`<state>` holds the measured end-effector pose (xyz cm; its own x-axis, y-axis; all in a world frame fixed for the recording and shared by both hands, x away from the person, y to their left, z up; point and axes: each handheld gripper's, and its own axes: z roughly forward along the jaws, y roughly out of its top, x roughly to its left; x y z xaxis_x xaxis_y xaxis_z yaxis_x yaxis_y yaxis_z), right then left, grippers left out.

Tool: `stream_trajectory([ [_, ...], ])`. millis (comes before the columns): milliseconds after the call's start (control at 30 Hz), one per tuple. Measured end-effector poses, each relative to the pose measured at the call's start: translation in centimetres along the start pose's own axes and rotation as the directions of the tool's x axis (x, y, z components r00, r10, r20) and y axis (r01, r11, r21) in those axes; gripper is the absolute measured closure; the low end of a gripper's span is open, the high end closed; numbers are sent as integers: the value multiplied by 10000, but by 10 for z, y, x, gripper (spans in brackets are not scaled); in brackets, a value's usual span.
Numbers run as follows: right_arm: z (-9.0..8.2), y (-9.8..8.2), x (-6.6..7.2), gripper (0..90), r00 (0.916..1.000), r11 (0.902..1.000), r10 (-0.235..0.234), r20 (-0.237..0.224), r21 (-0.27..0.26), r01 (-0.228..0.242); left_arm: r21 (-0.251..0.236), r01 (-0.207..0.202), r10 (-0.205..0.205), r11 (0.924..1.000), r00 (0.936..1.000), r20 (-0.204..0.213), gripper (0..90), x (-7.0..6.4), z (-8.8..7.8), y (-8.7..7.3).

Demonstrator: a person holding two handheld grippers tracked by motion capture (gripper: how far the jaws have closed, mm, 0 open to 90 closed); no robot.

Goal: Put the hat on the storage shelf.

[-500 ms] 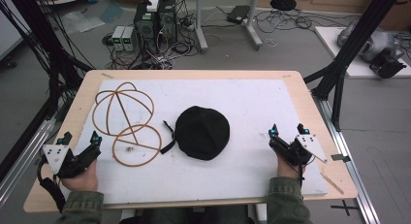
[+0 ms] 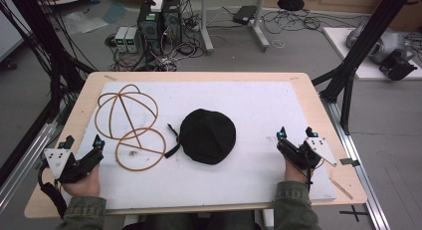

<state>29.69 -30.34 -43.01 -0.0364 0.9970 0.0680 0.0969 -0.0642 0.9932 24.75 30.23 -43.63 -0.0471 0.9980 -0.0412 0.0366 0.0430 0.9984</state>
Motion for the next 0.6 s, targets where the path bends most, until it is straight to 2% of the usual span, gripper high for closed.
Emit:
stream_trajectory([
  [600,2,1,1,110,9998,10000,-13,-217,75,15,72,148,-148,9999,9999,-55,186,2,1,0],
])
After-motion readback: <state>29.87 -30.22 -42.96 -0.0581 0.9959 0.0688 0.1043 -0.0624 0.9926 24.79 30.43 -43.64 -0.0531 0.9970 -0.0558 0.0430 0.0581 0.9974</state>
